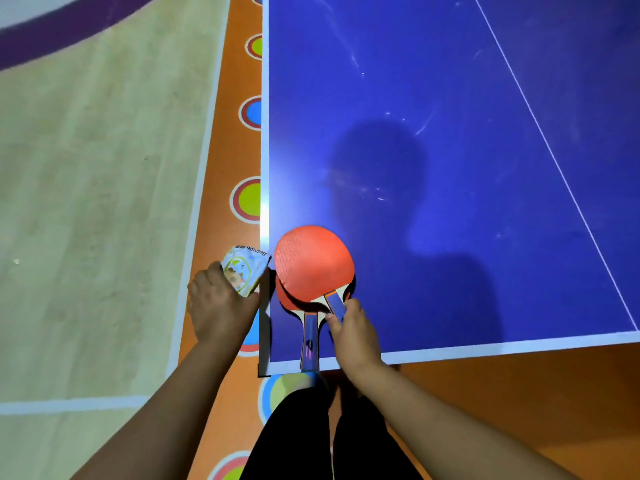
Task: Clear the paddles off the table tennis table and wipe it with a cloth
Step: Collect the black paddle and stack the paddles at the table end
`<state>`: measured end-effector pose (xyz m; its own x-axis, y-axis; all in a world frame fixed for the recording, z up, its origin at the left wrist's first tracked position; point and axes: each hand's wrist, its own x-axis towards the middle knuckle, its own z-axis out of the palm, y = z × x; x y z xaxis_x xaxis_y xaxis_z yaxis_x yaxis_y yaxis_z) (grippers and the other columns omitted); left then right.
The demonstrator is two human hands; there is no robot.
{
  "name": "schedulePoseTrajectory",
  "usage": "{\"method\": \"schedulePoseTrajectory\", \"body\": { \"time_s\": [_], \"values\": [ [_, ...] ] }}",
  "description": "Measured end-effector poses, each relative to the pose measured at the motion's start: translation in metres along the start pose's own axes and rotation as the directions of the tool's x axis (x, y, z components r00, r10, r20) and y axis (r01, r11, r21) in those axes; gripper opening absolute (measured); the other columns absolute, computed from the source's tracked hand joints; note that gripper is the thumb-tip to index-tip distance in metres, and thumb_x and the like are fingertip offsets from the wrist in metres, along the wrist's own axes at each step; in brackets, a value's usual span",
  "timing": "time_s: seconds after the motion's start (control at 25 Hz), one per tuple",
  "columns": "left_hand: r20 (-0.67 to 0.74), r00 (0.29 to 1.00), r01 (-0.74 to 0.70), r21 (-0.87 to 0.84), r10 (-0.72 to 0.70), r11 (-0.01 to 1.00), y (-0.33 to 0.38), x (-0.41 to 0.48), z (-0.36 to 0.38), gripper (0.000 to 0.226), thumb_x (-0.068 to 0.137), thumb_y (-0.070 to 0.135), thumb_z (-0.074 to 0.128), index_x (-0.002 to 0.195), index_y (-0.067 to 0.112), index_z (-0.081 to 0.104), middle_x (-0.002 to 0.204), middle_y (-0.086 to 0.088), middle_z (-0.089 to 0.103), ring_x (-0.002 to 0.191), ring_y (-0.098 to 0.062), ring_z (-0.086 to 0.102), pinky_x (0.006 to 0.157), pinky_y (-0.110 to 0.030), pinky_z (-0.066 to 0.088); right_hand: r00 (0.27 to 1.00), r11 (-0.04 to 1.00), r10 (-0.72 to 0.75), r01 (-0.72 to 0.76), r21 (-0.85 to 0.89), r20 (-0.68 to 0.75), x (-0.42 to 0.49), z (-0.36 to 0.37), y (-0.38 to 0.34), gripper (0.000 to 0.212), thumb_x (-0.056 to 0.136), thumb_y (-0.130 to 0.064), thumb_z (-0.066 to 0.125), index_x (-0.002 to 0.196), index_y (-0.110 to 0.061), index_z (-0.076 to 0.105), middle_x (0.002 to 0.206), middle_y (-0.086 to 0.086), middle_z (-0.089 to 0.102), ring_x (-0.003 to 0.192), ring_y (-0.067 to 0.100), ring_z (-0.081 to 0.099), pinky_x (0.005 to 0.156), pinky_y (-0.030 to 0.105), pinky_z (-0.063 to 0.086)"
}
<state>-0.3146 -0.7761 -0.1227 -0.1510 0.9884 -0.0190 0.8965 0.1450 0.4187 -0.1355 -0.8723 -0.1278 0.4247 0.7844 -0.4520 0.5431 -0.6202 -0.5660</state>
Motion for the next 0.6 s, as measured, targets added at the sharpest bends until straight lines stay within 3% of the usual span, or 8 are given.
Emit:
{"method": "schedulePoseTrajectory", "body": {
  "time_s": [0.2,0.44,0.6],
  "values": [
    [0.043,0.999,-0.001,-0.050,0.003,0.999,0.013,0.002,0.003,0.068,0.062,0.027,0.075,0.119,0.001,0.047,0.105,-0.020,0.049,0.102,-0.038,0.042,0.079,-0.047,0.042,1.000,0.990,-0.029,0.028,-0.137,-0.001,-0.004,0.007,0.003,0.030,0.098,-0.035,0.049,0.113,-0.010,0.044,0.112,0.008,0.055,0.104,0.027,0.052,0.070,0.031,0.031],
    [0.190,0.955,-0.218,-0.063,0.226,0.974,0.067,-0.005,0.018,0.065,0.059,0.022,0.073,0.117,0.003,0.049,0.104,-0.017,0.050,0.100,-0.037,0.044,0.076,-0.042,0.039,0.990,0.962,-0.103,0.123,-0.244,0.094,-0.013,0.000,0.015,0.030,0.095,-0.040,0.050,0.110,-0.014,0.046,0.111,0.004,0.055,0.103,0.027,0.053,0.067,0.032,0.030],
    [0.223,0.920,-0.328,-0.008,0.322,0.945,0.077,-0.010,0.032,0.070,0.057,0.023,0.074,0.118,0.002,0.049,0.104,-0.019,0.053,0.099,-0.039,0.046,0.077,-0.044,0.041,0.975,0.950,-0.117,0.165,-0.266,0.187,-0.011,-0.008,0.020,0.037,0.094,-0.042,0.051,0.119,-0.015,0.044,0.114,0.005,0.059,0.102,0.029,0.055,0.072,0.035,0.040]
  ]
}}
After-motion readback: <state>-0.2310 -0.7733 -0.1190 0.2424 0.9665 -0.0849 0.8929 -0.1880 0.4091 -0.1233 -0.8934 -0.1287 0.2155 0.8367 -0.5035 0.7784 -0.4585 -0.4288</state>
